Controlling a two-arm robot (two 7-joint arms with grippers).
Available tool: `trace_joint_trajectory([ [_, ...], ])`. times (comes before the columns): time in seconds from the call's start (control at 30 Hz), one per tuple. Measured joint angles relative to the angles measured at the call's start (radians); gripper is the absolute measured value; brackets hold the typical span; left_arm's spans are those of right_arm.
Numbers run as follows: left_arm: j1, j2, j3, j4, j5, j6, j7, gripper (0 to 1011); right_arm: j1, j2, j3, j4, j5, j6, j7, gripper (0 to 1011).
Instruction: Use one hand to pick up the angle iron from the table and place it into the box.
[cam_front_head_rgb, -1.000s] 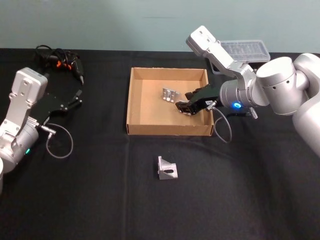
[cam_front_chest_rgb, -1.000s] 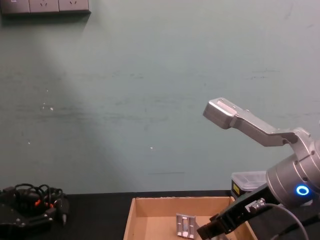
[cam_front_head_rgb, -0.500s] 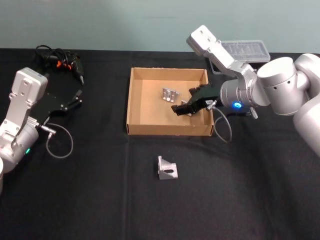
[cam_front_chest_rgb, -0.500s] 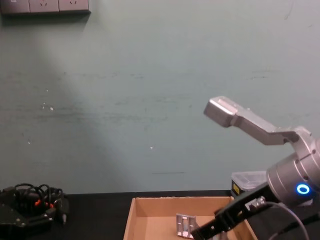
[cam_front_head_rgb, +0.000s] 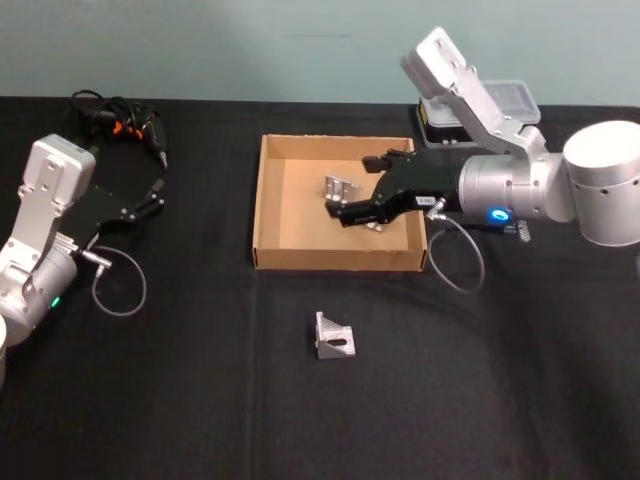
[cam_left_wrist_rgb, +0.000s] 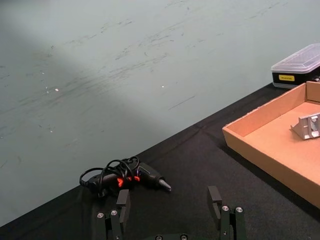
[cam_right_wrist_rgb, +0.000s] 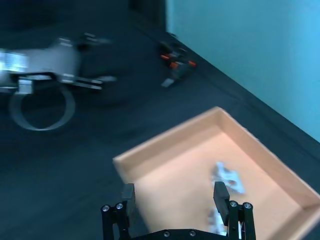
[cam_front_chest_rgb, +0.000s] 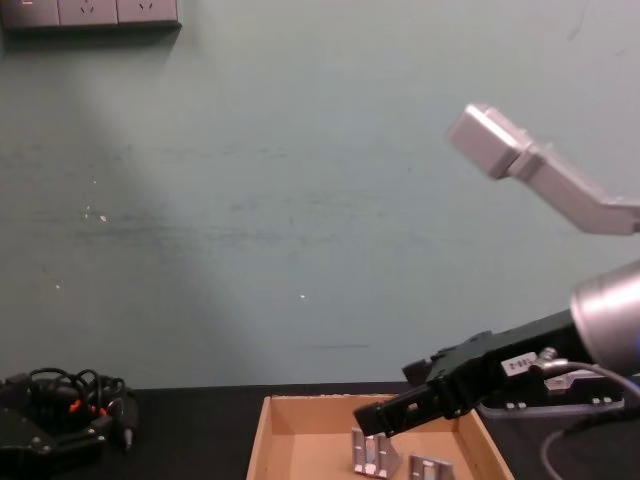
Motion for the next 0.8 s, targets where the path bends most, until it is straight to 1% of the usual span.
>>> trace_joint_trajectory([
  [0.07,0.0,0.0,0.0,0.0,0.0,0.0,0.0,1011,-0.023,0.032,0.0,-0.046,0.027,-0.024,0.043,1004],
  [0.17,0.0,0.0,0.0,0.0,0.0,0.0,0.0,1011,-0.046,0.063,-0.003,-0.087,0.049,-0.049,0.084,1004],
  [0.2,0.0,0.0,0.0,0.0,0.0,0.0,0.0,1011,-0.061,0.083,-0.009,-0.113,0.06,-0.065,0.109,1004],
  [0.33,0.0,0.0,0.0,0.0,0.0,0.0,0.0,1011,-0.094,0.122,-0.023,-0.161,0.075,-0.095,0.146,1004],
  [0.43,0.0,0.0,0.0,0.0,0.0,0.0,0.0,1011,-0.131,0.162,-0.041,-0.208,0.088,-0.132,0.176,1004],
  [0.5,0.0,0.0,0.0,0.0,0.0,0.0,0.0,1011,-0.141,0.176,-0.051,-0.221,0.088,-0.149,0.183,1004],
  [0.53,0.0,0.0,0.0,0.0,0.0,0.0,0.0,1011,-0.15,0.187,-0.062,-0.229,0.084,-0.165,0.187,1004],
  [0.63,0.0,0.0,0.0,0.0,0.0,0.0,0.0,1011,-0.156,0.199,-0.082,-0.23,0.073,-0.19,0.189,1004],
  [0.67,0.0,0.0,0.0,0.0,0.0,0.0,0.0,1011,-0.156,0.199,-0.082,-0.23,0.073,-0.19,0.189,1004],
  [0.8,0.0,0.0,0.0,0.0,0.0,0.0,0.0,1011,-0.142,0.198,-0.114,-0.197,0.058,-0.21,0.196,1004],
])
